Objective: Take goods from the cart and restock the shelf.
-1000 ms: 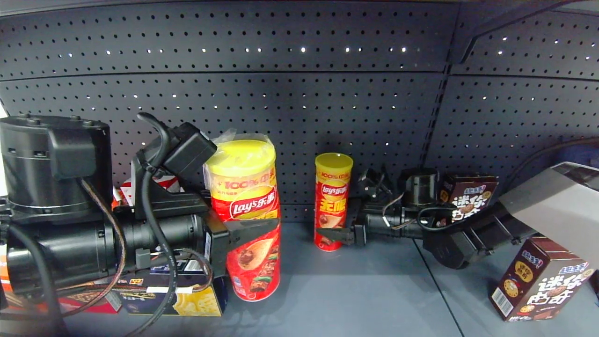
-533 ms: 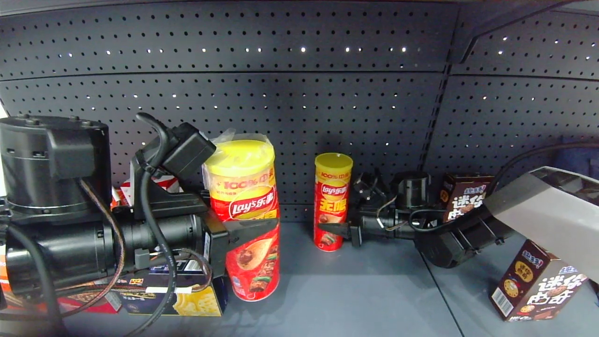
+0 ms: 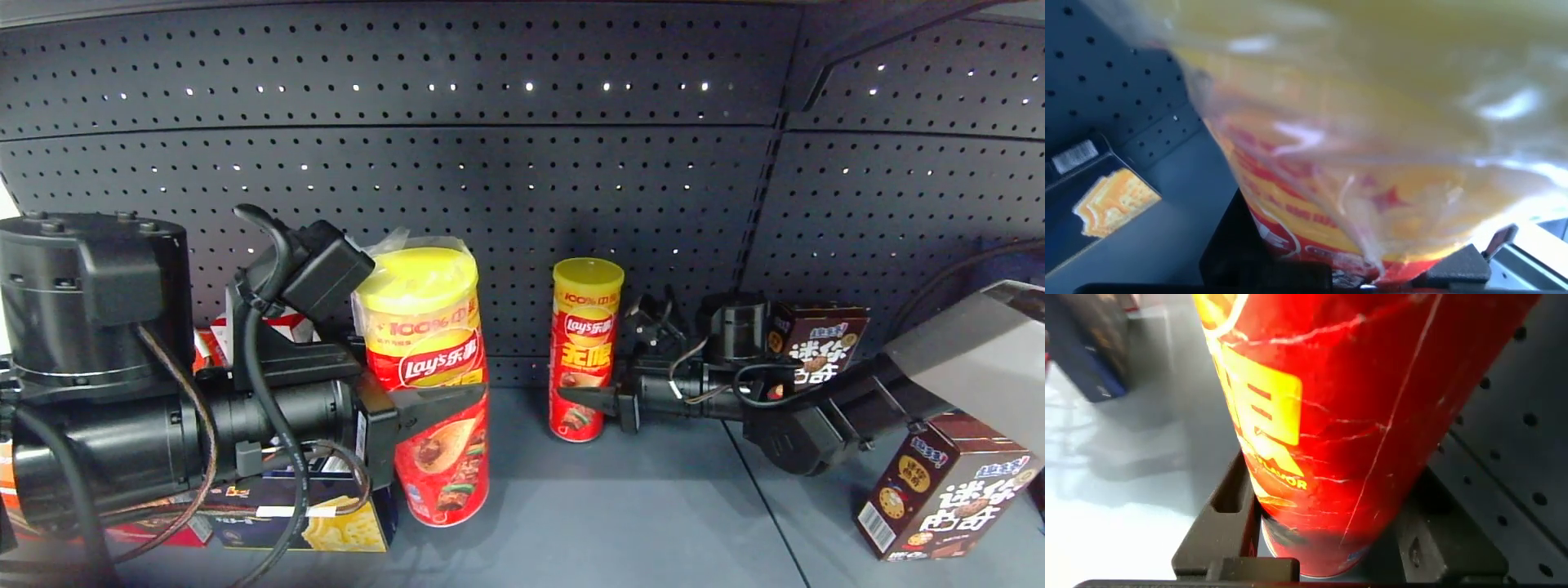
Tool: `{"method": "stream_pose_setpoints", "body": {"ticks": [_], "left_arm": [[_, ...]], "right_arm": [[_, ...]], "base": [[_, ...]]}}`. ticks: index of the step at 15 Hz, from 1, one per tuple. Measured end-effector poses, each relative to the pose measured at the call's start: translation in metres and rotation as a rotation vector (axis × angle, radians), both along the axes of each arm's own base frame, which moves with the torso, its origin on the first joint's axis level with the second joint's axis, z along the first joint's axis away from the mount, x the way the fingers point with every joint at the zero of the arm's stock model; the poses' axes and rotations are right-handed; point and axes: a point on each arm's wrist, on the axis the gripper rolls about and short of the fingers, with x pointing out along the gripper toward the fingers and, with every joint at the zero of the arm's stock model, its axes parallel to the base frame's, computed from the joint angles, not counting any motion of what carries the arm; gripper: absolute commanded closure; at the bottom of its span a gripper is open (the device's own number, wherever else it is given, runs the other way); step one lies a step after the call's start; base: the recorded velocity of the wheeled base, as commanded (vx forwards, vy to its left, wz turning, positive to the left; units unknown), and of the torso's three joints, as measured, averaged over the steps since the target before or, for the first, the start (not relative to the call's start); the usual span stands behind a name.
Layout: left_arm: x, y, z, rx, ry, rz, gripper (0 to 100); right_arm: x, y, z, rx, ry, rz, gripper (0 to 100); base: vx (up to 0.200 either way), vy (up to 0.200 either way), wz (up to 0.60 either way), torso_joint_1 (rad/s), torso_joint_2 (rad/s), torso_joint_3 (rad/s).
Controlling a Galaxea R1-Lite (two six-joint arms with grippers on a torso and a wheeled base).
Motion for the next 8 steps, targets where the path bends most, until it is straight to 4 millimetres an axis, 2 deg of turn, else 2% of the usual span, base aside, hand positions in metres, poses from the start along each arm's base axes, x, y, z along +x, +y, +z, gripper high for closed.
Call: {"method": "stream_pose_setpoints", "body": {"ticks": [4, 8], "left_arm": [[-0.003, 0.002, -0.001, 0.002, 0.0, 0.007, 100], [-0.002, 0.004, 0.002, -0.003, -0.009, 0.018, 100]], "right_arm": [[-0.029, -0.005, 0.019, 0.002, -0.01, 0.008, 100], [-0.06, -0.009, 0.025, -0.008, -0.001, 0.014, 100]], "base": [[0.0, 0.0, 0.0, 0.0, 0.0, 0.0], [0.0, 0.0, 0.0, 0.0, 0.0, 0.0]]}}
